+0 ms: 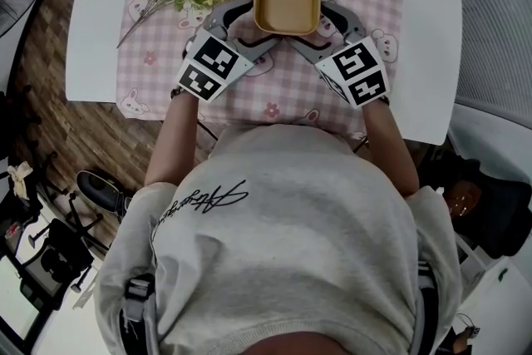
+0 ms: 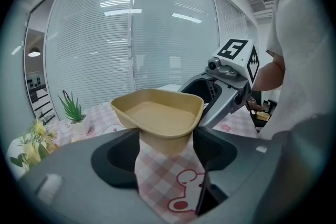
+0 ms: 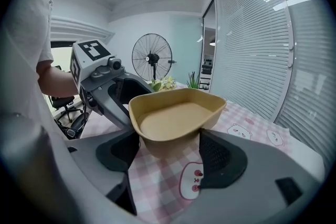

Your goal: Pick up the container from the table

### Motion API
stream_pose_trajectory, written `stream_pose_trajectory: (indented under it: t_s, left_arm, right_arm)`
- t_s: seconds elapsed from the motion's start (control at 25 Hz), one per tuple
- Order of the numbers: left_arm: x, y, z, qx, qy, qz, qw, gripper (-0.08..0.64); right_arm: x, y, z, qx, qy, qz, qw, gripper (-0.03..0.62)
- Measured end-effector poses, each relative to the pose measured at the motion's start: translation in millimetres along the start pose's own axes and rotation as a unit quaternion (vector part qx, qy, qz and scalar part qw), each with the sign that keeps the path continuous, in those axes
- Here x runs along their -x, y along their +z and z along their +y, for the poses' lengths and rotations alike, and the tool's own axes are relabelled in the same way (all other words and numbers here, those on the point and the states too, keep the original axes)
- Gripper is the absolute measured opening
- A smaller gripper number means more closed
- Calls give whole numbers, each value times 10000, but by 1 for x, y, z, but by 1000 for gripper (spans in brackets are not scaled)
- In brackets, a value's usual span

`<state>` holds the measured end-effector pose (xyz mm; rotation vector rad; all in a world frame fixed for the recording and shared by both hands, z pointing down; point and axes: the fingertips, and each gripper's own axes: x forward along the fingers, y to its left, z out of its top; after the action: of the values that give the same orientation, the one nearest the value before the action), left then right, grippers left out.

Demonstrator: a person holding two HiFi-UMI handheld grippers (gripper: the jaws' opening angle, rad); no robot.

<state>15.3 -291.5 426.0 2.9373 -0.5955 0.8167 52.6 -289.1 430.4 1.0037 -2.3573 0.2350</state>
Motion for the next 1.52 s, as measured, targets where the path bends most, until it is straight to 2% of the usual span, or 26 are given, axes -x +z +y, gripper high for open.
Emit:
stream_pose_trajectory:
  t_s: [0.44,1.52]
  left_arm:
    - [10,18,1,-94,-14,-151,9998,316]
    - [35,54,1,-284,170,-388,9987,314]
  right_arm:
    - [12,16,-2,-75,-19,-158,9998,357]
    - [38,53,0,135,-40,-525,9985,356]
